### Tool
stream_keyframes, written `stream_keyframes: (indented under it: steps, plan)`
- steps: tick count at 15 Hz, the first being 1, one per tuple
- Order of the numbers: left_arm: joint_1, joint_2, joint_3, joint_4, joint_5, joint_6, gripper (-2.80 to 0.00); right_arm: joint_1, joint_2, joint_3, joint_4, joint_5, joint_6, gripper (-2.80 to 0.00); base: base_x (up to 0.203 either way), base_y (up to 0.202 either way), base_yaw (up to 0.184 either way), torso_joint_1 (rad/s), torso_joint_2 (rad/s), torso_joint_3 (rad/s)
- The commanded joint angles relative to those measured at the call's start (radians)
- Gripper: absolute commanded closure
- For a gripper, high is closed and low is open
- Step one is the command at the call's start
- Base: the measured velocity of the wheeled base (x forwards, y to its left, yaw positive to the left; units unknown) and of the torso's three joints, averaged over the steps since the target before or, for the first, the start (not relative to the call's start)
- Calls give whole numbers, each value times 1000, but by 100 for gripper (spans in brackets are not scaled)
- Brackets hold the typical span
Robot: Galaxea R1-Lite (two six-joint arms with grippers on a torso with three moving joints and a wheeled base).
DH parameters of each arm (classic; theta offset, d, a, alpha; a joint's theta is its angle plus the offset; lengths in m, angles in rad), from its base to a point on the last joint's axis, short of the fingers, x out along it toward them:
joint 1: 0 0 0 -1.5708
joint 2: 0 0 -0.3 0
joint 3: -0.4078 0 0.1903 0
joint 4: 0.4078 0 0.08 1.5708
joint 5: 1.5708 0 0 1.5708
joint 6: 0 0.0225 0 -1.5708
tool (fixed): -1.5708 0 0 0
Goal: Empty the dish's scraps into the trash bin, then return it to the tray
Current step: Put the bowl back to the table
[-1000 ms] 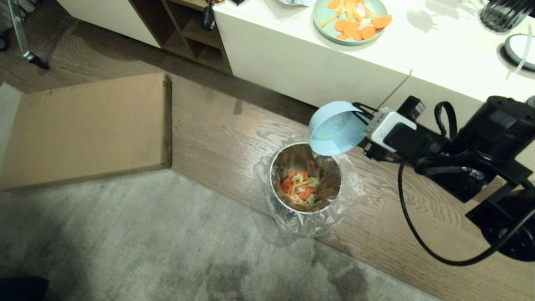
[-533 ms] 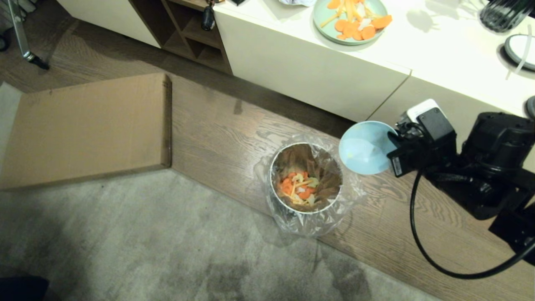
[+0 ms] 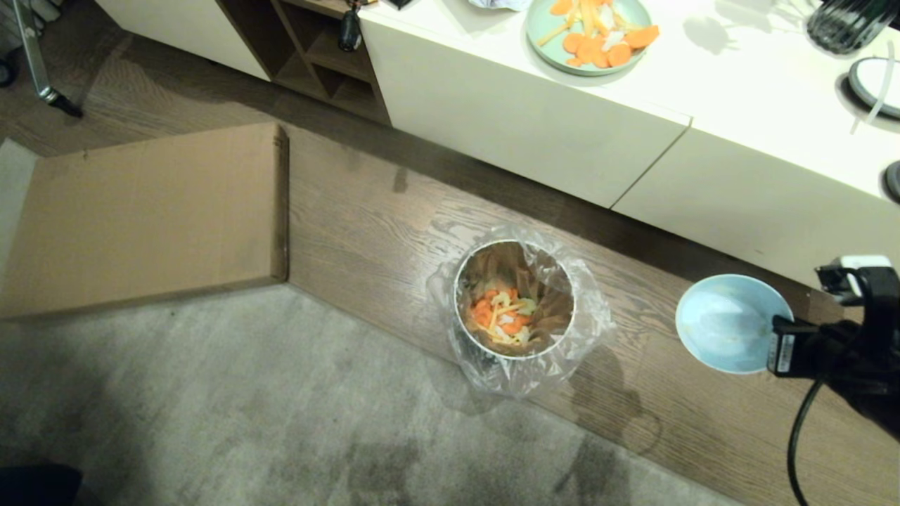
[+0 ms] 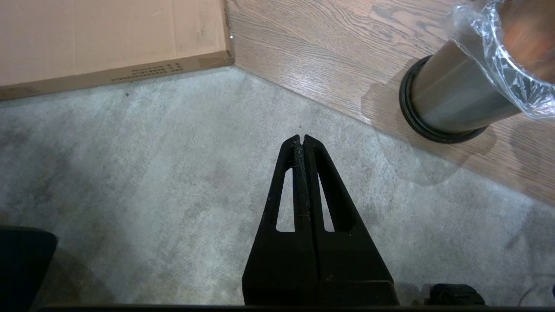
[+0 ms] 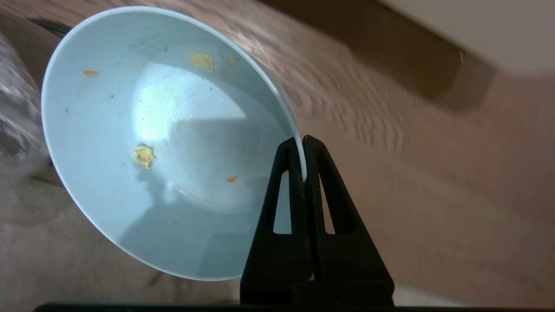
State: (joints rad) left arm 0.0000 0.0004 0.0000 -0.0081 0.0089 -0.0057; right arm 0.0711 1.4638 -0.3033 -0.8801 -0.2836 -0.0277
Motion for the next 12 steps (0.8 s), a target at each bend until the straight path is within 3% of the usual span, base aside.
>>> stream_keyframes:
  steps: [1, 6, 9, 12]
  plan:
    - [0, 0, 0, -1, 0, 0, 0, -47, -137, 77, 73, -2, 58, 0, 0, 0, 0, 0, 0, 0]
    - [0, 0, 0, -1, 0, 0, 0, -145, -332, 283, 185, 1, 91, 0, 0, 0, 0, 0, 0, 0]
    - [0, 0, 0, 0, 0, 0, 0, -242, -418, 303, 259, 4, 92, 0, 0, 0, 0, 0, 0, 0]
    - [0, 0, 0, -1, 0, 0, 0, -285, -541, 303, 395, 4, 86, 0, 0, 0, 0, 0, 0, 0]
